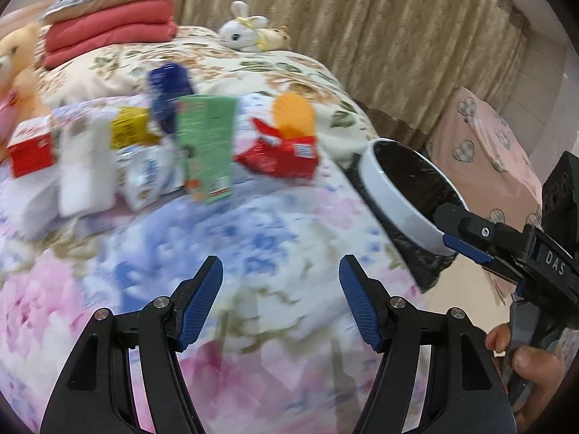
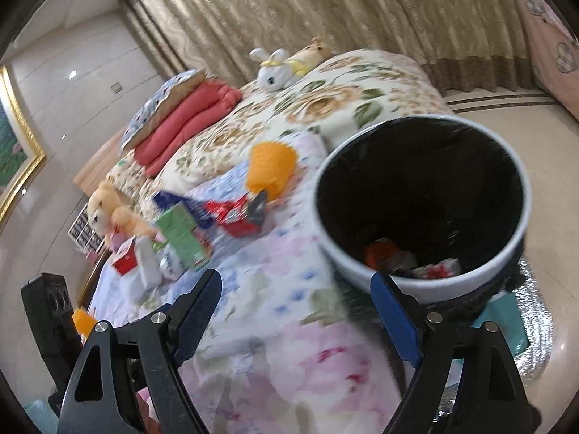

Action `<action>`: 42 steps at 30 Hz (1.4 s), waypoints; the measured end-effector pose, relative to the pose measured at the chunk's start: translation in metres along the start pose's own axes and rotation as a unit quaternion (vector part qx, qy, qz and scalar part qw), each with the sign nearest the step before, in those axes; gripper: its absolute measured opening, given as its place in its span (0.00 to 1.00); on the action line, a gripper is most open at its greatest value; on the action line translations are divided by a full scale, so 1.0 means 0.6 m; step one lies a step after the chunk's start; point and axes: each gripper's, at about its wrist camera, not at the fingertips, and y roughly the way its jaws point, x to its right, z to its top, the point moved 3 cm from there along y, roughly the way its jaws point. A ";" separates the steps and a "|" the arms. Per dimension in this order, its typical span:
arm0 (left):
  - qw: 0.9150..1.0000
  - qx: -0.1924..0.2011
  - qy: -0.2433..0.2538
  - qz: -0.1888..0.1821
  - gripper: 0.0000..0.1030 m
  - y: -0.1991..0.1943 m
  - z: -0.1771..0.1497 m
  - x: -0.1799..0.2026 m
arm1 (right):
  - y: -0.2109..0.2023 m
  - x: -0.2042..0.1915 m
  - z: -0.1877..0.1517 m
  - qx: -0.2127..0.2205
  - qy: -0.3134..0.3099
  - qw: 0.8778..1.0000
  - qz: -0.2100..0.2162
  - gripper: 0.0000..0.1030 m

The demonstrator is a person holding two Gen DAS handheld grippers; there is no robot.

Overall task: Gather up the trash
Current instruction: 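Move both open tools back toward the items on the bed, then grasp the white foam block with the left tool while the right tool grasps the red chip bag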

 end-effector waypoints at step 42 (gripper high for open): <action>0.991 0.017 -0.088 0.104 0.61 0.022 0.069 -0.238 | 0.204 -0.117 0.038 -0.026 -0.083 0.995 -0.044 0.68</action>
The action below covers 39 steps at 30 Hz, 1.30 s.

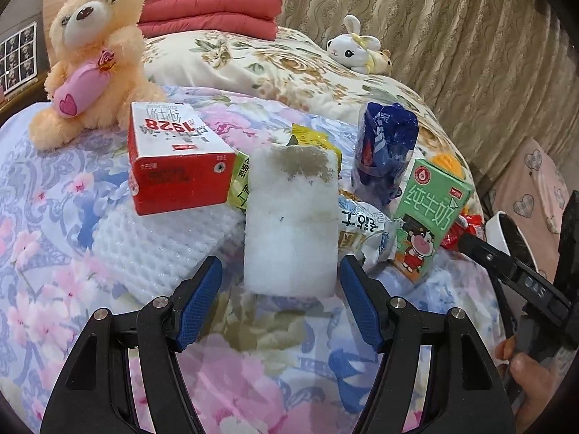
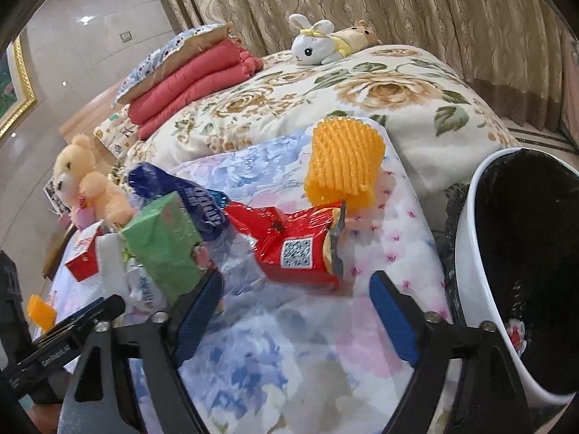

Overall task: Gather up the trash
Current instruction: 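Grasp the white foam block with the left tool while the right tool grasps the red chip bag, then carry the foam block and red chip bag over the trash bin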

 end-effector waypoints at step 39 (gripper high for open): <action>0.988 0.004 0.112 -0.106 0.45 -0.111 -0.088 0.204 | -0.203 0.068 -0.054 0.053 0.031 0.997 0.048 0.21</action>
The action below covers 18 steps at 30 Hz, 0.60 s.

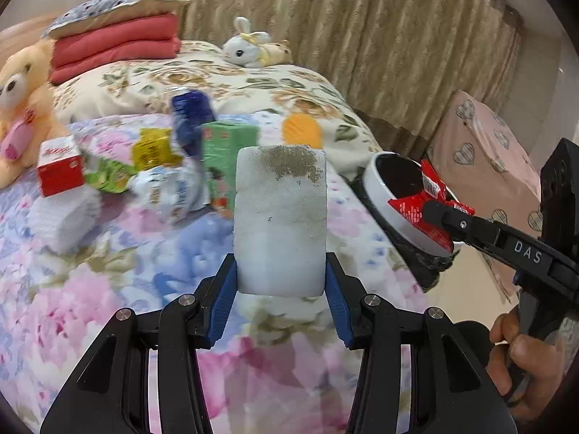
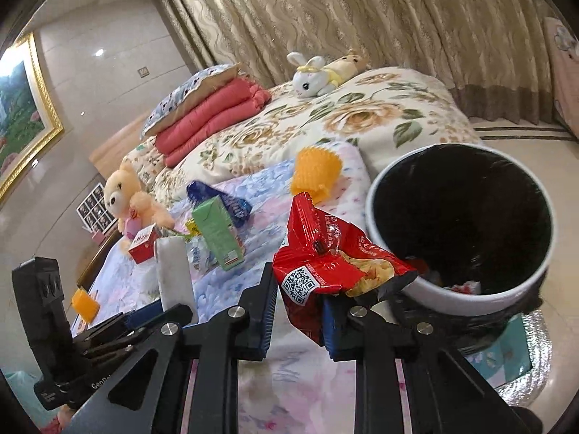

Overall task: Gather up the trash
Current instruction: 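Carry the foam block and red chip bag over the trash bin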

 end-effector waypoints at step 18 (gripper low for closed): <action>0.997 -0.019 0.063 -0.036 0.45 0.054 0.032 0.122 | -0.046 0.128 0.034 0.025 0.067 0.997 -0.030 0.21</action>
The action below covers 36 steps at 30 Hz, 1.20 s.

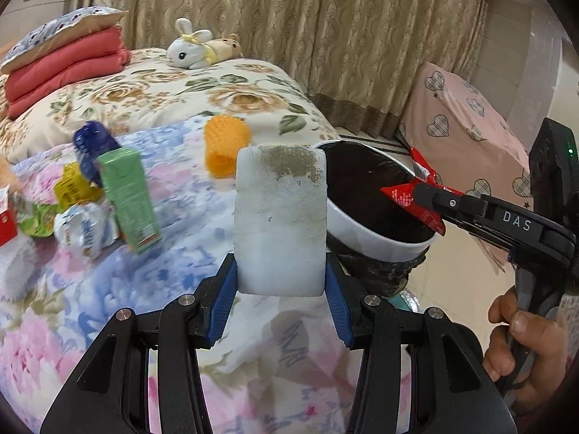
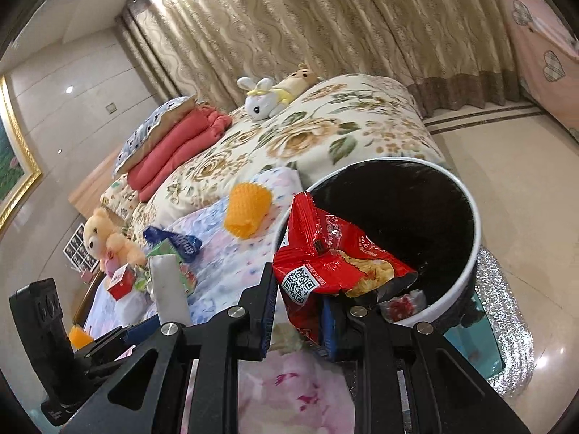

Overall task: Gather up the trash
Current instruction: 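Carry the foam block and red chip bag over the trash bin, then open both tools to drop the foam block and chip bag into the bin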

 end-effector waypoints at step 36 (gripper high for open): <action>0.997 -0.039 0.032 -0.052 0.56 0.115 0.080 0.097 | 0.048 0.101 0.038 -0.036 0.061 0.997 -0.014 0.29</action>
